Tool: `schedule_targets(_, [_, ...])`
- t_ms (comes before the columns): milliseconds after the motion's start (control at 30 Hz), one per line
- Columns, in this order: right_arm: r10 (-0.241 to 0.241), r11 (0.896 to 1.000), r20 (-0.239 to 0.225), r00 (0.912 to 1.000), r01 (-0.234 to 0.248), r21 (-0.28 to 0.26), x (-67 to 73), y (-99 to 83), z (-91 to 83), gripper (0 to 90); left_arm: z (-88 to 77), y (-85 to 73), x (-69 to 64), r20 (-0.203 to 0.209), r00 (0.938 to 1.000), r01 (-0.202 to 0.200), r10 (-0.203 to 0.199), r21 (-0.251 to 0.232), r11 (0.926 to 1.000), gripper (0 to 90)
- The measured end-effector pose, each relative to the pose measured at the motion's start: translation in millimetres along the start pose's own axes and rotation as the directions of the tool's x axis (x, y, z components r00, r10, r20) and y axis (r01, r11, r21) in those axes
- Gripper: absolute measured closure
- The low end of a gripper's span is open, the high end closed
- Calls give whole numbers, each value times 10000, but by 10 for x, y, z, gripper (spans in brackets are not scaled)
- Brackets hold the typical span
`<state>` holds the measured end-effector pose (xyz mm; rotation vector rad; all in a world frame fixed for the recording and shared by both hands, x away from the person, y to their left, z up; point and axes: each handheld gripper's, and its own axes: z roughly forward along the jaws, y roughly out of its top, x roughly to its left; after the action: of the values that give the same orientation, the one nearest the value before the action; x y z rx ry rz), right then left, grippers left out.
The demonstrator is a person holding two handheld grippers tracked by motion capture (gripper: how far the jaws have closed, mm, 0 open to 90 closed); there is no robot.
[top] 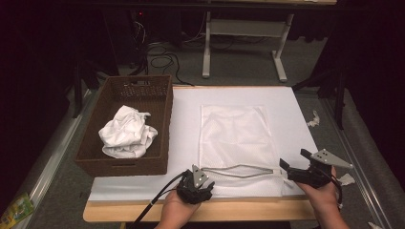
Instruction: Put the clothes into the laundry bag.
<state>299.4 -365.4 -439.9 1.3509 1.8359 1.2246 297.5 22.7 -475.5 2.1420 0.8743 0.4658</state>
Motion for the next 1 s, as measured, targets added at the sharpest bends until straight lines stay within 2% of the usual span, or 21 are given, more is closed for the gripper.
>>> schedule_targets(67, [-8,10000,14,10000,8,-45,-8,0,-11,55,30,-12,34,251,9993,280,-287,285,9992,410])
schedule_targets(100, [1,10000,26,10000,0,-28,-10,-3,-9,55,64,-27,52,487,9977,444,-466,457,9980,456])
schedule_targets(133, [27,10000,19,10000,-27,13,-14,-4,-4,55,62,-44,68,482,9971,572,-584,265,9980,492])
schedule_targets(167, [58,10000,17,10000,-58,27,-16,-6,3,56,59,-43,84,411,9970,639,-650,274,9976,565])
schedule_targets(200, [55,10000,30,10000,-55,41,-16,-7,12,59,55,-32,107,578,9968,533,-551,321,9981,661])
schedule_targets(233, [155,9998,6,9999,-155,122,-5,-9,11,66,53,-16,139,959,9942,451,-493,448,9980,811])
schedule_targets(267, [67,9999,3,10000,-67,131,-4,-10,15,70,58,-10,164,1124,9922,477,-530,490,9977,884])
schedule_targets(300, [49,9999,-23,10000,-49,146,1,-9,17,75,63,-8,182,1204,9908,562,-616,483,9973,895])
schedule_targets(333, [52,9999,-63,10000,-51,158,6,-8,19,80,65,1,198,1080,9925,531,-582,492,9974,898])
schedule_targets(367, [111,9997,-86,9999,-109,208,11,-6,20,81,62,13,222,593,9975,363,-390,452,9983,900])
schedule_targets(400, [96,9997,-101,9999,-93,219,10,-6,23,82,60,17,267,38,9996,295,-297,366,9989,900])
schedule_targets(467, [165,9995,-210,9996,-160,255,14,-10,29,80,64,-13,424,-567,9941,936,-927,136,9955,900])
schedule_targets(533, [66,9997,-308,9995,-59,232,13,-14,39,94,69,-53,526,-767,9859,1490,-1487,-11,9888,892])
schedule_targets(600, [79,9997,-503,9987,-68,216,18,-14,51,134,52,-49,516,-555,9848,1629,-1646,-344,9860,835])
schedule_targets(633, [143,9996,-537,9985,-130,239,27,-15,63,140,34,-25,493,-405,9859,1602,-1623,-510,9858,748])
schedule_targets(767, [125,9996,-716,9974,-107,255,48,37,212,157,-111,101,388,-54,9930,1168,-1182,-1135,9866,533])
schedule_targets(800, [30,9994,-712,9975,-6,341,55,67,273,168,-111,101,388,-54,9930,1168,-1182,-1135,9866,520])
schedule_targets(833, [-51,9991,-574,9983,76,424,61,100,344,191,-258,170,352,415,9964,792,-738,-1493,9856,505])
schedule_targets(900, [-261,9972,-255,9993,278,694,56,186,523,262,-390,183,327,422,9988,326,-256,-1755,9839,476])
schedule_targets(933, [-273,9959,-187,9995,288,861,36,233,633,293,-426,155,326,377,9992,187,-119,-1853,9825,459])
schedule_targets(1000, [-348,9908,135,9993,328,1310,-4,307,892,327,-430,60,363,399,9990,271,-194,-2022,9790,441])
